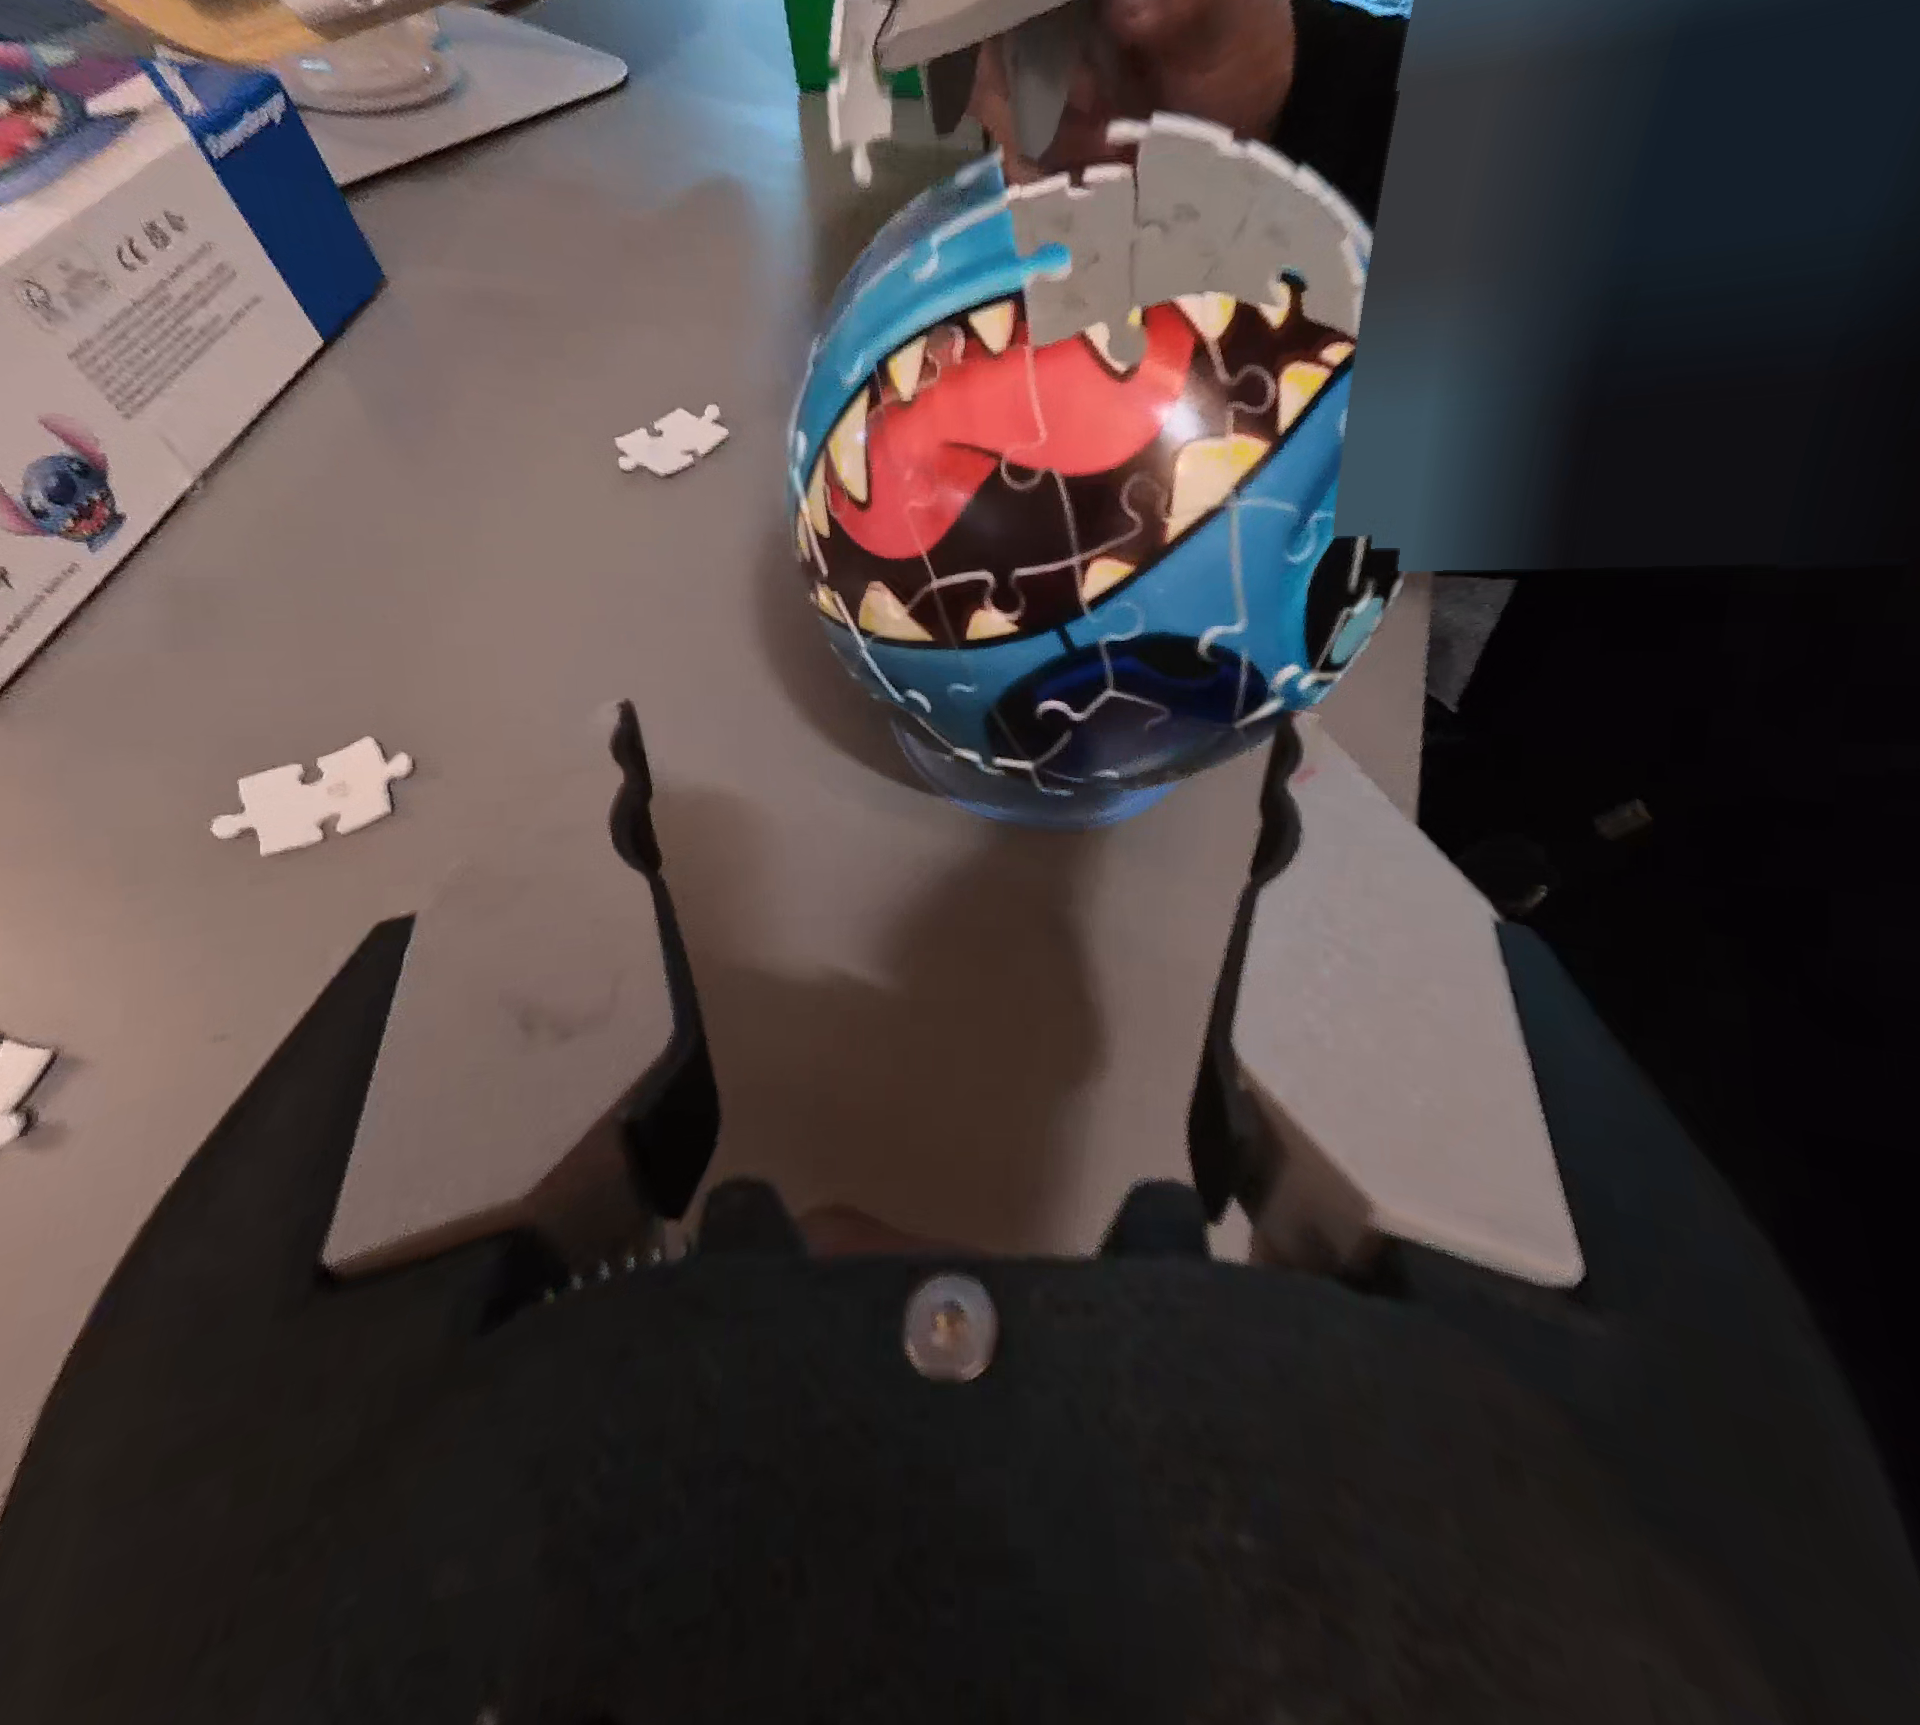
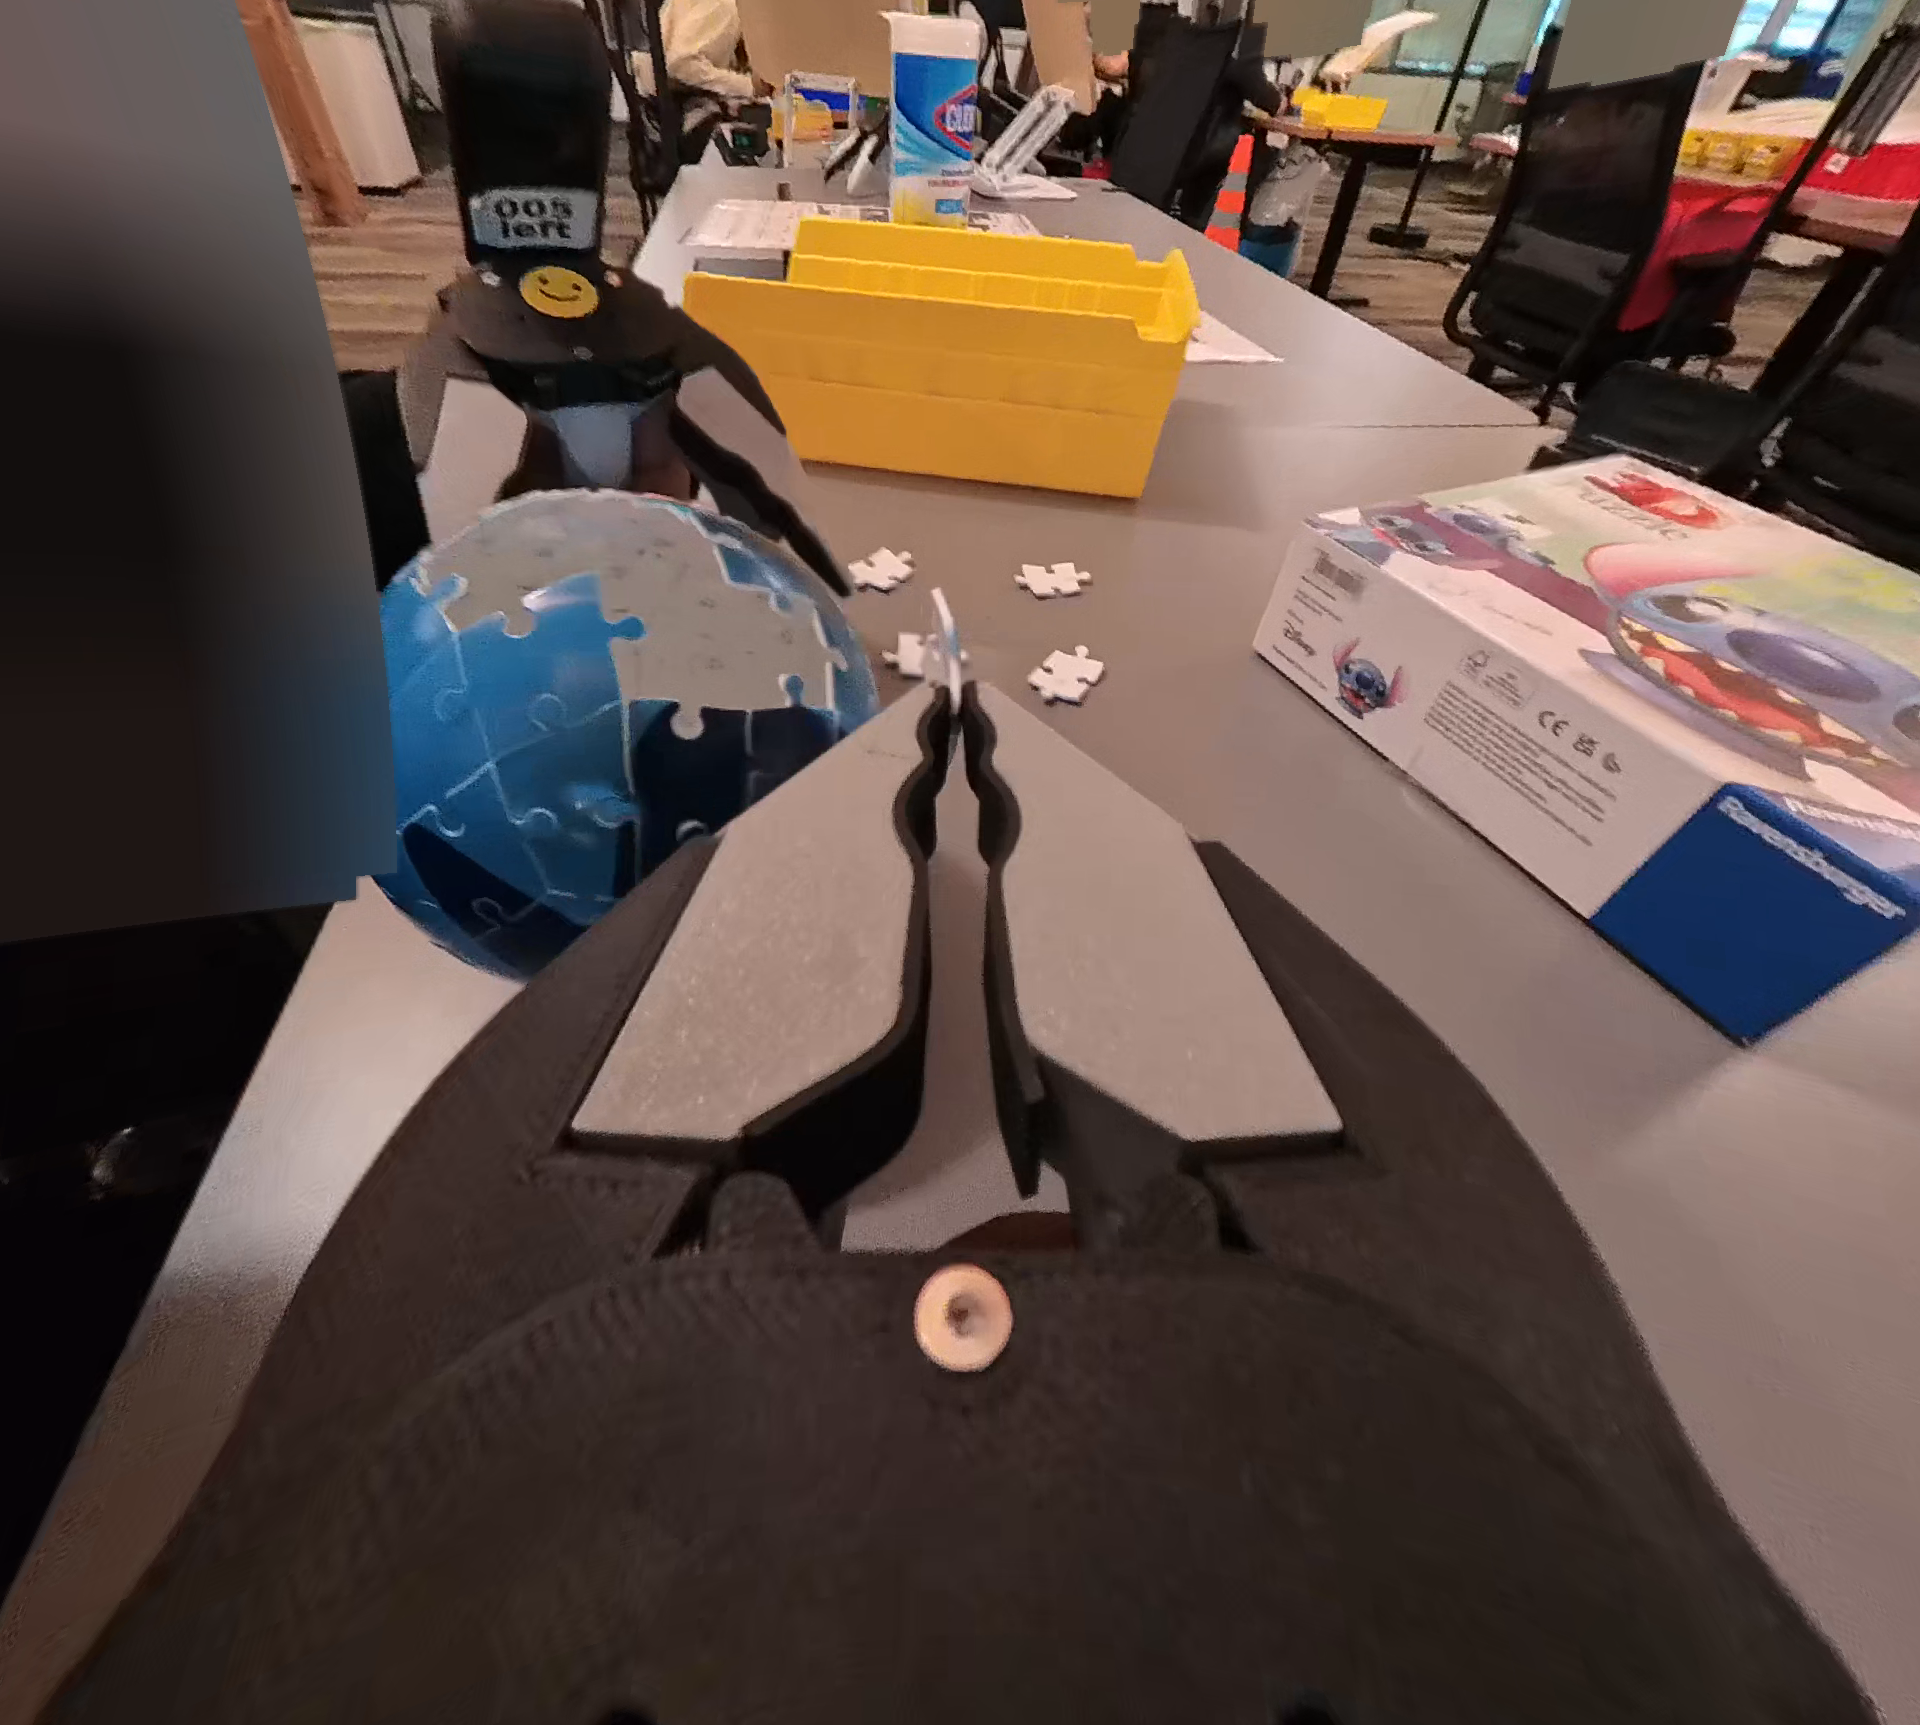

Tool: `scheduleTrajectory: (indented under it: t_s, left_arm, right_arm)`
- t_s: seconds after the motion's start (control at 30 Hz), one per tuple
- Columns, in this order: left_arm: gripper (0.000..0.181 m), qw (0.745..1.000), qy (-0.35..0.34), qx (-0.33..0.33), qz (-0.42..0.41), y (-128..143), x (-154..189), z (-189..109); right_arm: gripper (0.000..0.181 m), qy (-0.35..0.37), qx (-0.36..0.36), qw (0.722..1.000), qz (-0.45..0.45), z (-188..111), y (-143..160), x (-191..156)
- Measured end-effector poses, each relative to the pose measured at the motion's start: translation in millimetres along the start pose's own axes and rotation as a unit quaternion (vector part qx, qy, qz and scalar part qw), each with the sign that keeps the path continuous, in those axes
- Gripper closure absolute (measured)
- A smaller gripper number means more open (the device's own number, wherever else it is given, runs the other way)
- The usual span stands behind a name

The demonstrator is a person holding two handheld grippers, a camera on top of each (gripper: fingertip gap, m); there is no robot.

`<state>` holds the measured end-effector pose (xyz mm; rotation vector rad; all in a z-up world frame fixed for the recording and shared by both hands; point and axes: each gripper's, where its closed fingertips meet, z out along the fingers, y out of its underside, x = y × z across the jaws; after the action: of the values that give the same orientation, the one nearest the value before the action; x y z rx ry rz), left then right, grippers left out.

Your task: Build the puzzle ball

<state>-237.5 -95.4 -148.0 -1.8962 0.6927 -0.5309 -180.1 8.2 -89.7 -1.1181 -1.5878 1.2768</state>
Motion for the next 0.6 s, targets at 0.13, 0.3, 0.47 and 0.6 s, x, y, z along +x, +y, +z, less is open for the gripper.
scheduleTrajectory:
  t_s: [0.13, 0.3, 0.47, 0.6]
  left_arm:
    - [0.072, 0.997, 0.076, 0.011, -0.006, -6, 12, 2]
    - [0.071, 0.996, 0.078, 0.016, 0.042, -6, 15, 9]
    - [0.071, 0.998, 0.053, 0.014, 0.017, -7, 17, 9]
    - [0.071, 0.998, 0.048, 0.020, -0.023, -8, 14, 6]
  right_arm:
    - [0.181, -0.021, -0.060, 0.997, 0.048, -6, 22, 4]
    - [0.181, -0.016, -0.053, 0.995, 0.079, -4, 30, 12]
    - [0.181, -0.015, -0.045, 0.986, 0.163, -6, 33, 14]
    - [0.181, -0.017, -0.147, 0.973, 0.177, -20, 64, 10]
